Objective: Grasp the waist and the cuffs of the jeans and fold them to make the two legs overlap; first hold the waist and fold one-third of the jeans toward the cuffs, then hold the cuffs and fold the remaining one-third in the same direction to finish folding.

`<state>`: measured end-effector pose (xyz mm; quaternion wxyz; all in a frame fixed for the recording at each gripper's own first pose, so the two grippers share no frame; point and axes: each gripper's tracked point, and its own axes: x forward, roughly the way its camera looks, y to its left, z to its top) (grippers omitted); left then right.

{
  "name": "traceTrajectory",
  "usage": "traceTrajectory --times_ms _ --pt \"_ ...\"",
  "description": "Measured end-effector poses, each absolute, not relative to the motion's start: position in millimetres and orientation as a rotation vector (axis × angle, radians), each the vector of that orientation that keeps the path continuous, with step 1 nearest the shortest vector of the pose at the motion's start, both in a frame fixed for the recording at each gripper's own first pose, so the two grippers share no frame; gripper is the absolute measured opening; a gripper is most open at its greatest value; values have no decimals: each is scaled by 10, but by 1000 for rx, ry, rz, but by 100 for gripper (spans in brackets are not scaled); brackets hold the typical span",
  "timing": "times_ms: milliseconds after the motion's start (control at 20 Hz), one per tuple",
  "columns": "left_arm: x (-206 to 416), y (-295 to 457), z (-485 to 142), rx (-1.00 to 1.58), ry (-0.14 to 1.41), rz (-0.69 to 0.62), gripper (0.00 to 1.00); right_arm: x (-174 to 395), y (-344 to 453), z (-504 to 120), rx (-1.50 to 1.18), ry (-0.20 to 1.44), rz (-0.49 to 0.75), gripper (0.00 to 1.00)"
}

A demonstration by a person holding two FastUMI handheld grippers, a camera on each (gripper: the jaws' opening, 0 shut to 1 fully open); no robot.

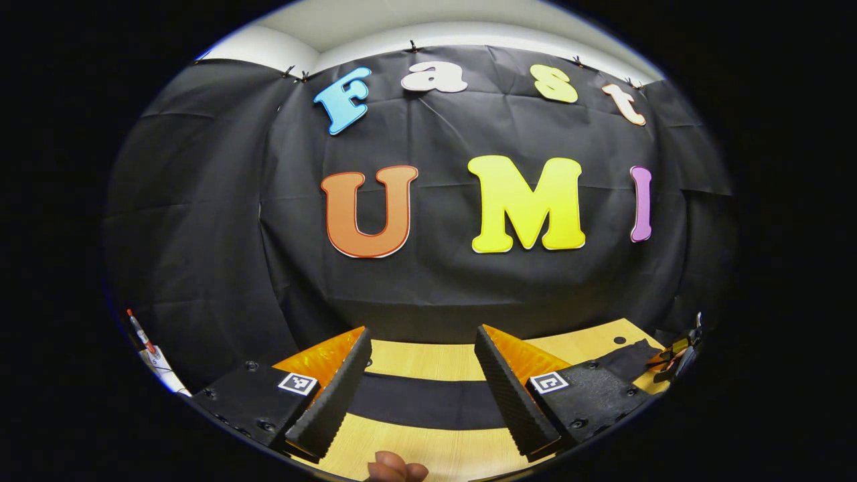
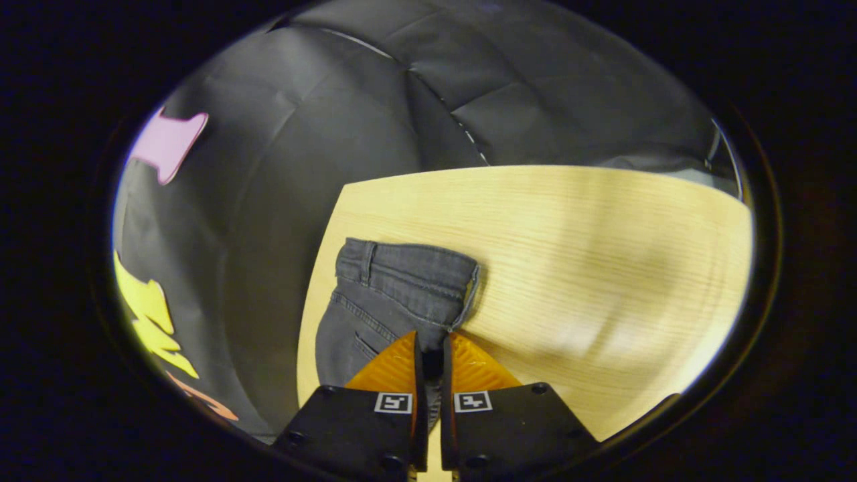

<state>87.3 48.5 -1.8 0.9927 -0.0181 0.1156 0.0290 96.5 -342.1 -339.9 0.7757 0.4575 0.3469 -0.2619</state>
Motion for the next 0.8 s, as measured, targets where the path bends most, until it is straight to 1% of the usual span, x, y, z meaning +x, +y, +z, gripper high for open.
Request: traceTrajectory --times_ms 200,500,550,600,650,700,750,800 --pt "889 521 -83 -61 252 64 99 1070 -3372 -3052 711 717 -489 8" --pt "891 535 -146 -61 261 60 99 1198 -3120 -2420 371 614 -348 7" --pt "884 544 -149 -65 263 64 99 1224 -3035 -2323 329 597 -329 7" --pt "881 560 -159 -70 266 69 99 1229 -2976 -2227 296 584 -308 3" --pt "879 594 -178 -76 269 76 99 1209 -2934 -2153 267 568 -289 3" --pt "871 620 -189 -84 273 83 99 1198 -2879 -2084 243 553 -270 7" --pt "850 638 -193 -90 276 88 99 1196 -2831 -2039 218 541 -248 2" --pt "842 664 -204 -93 278 94 99 1177 -2793 -1992 192 526 -230 3"
